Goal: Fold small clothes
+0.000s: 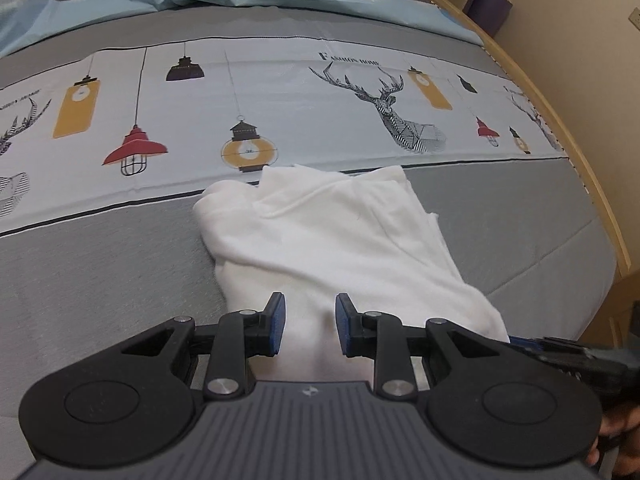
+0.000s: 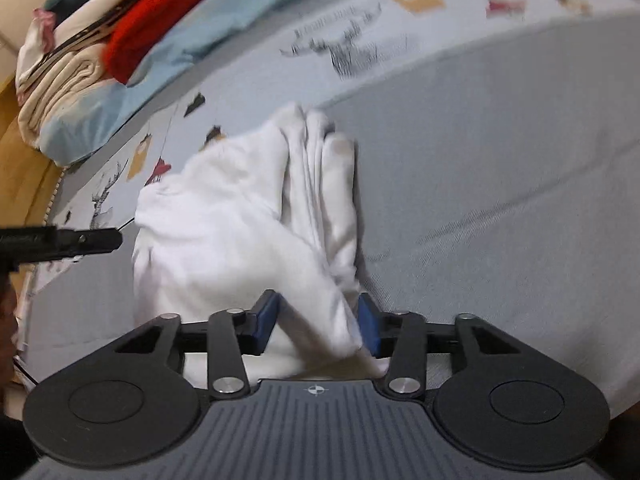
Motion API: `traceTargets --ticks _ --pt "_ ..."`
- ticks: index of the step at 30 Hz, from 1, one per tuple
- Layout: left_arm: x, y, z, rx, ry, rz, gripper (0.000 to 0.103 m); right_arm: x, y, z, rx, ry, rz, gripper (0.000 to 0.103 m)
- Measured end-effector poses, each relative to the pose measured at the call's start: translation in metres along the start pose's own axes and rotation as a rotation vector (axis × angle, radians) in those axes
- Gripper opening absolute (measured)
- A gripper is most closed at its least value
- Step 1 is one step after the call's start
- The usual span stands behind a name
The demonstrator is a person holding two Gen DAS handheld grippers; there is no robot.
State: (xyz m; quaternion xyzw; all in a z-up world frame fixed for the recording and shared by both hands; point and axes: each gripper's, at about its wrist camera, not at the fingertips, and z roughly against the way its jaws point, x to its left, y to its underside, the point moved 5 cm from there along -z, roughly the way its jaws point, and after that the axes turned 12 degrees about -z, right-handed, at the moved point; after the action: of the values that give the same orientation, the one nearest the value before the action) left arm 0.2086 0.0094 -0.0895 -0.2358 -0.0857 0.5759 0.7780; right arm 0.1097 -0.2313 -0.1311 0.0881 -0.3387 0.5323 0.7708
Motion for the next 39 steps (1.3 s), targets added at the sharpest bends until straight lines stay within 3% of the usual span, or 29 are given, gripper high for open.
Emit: traceTargets --ticks 1,6,8,12,14,16,19,22,28,33,35,36,39 --pt "0.0 0.002 0.001 0.001 0.0 -0.004 0.029 0.004 0.001 0.003 -0.004 -0.014 0.013 0.011" --pt "-0.009 0.005 0.014 -0.014 0.027 -0.052 0.029 0.032 0.005 0.051 -0.088 -0.121 0.109 0.008" --pt "-0.012 0.006 0.015 -0.015 0.051 -0.071 0.029 0.034 0.007 0.064 -0.082 -0.114 0.131 0.008" --pt "-0.026 0.012 0.01 0.005 0.12 -0.139 0.029 0.01 0.02 0.04 0.044 0.115 0.197 0.009" --pt "-0.034 0.023 -0.002 0.054 0.166 -0.186 0.029 -0.004 0.02 0.025 0.091 0.221 0.167 0.013" --pt "-0.041 0.037 -0.018 0.114 0.15 -0.249 0.029 -0.001 0.006 0.032 0.021 0.169 0.105 0.015" --pt "-0.044 0.054 -0.039 0.203 0.094 -0.321 0.029 0.023 -0.024 0.052 -0.114 0.015 0.106 0.019" --pt "-0.043 0.057 -0.042 0.192 0.108 -0.33 0.029 0.047 -0.055 0.054 -0.177 -0.065 0.152 0.03" --pt "-0.031 0.058 -0.037 0.184 0.134 -0.308 0.029 0.068 -0.096 -0.002 -0.104 -0.083 0.206 0.04" --pt "-0.035 0.057 -0.036 0.18 0.142 -0.314 0.029 0.056 -0.096 -0.061 -0.02 -0.027 0.124 0.042" --pt "-0.033 0.057 -0.035 0.178 0.153 -0.312 0.029 0.058 -0.093 -0.068 -0.007 -0.014 0.118 0.026" --pt "-0.033 0.057 -0.033 0.177 0.157 -0.314 0.029 0.064 -0.094 -0.067 -0.022 -0.03 0.141 0.003" --pt "-0.031 0.055 -0.032 0.171 0.171 -0.322 0.029 0.079 -0.103 -0.044 -0.155 -0.068 0.206 0.003"
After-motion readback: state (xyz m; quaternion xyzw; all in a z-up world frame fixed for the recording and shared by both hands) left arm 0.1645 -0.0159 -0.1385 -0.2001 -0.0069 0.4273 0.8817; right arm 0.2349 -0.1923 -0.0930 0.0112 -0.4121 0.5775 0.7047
